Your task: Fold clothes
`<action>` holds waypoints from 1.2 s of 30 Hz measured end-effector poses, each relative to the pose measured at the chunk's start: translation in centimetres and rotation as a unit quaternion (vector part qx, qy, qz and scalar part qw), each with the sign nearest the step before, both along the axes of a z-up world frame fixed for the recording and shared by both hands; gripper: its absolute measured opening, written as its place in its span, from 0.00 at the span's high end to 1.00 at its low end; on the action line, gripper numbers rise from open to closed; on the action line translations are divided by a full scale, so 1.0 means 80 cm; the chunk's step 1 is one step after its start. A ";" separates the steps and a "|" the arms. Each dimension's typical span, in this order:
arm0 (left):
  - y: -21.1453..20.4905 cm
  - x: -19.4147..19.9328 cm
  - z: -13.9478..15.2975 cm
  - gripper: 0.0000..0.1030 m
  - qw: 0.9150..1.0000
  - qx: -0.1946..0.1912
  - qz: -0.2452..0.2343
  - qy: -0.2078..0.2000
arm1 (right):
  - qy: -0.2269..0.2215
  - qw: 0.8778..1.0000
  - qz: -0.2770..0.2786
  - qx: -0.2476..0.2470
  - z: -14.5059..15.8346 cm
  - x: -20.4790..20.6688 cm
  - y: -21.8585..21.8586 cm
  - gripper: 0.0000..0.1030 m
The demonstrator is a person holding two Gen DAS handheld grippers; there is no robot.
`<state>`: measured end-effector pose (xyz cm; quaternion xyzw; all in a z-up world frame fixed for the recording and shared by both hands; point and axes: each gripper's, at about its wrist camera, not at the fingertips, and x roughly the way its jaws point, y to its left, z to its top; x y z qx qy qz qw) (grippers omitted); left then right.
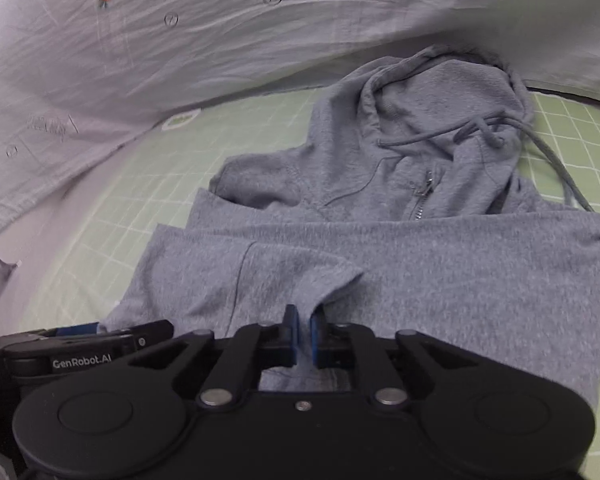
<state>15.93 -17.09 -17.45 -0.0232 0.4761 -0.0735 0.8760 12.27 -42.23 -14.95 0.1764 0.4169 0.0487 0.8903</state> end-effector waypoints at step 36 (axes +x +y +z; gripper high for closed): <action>-0.050 -0.006 -0.005 0.00 0.995 0.044 -0.089 -0.032 | 0.048 0.985 -0.152 -0.067 -0.013 -0.101 -0.131 0.69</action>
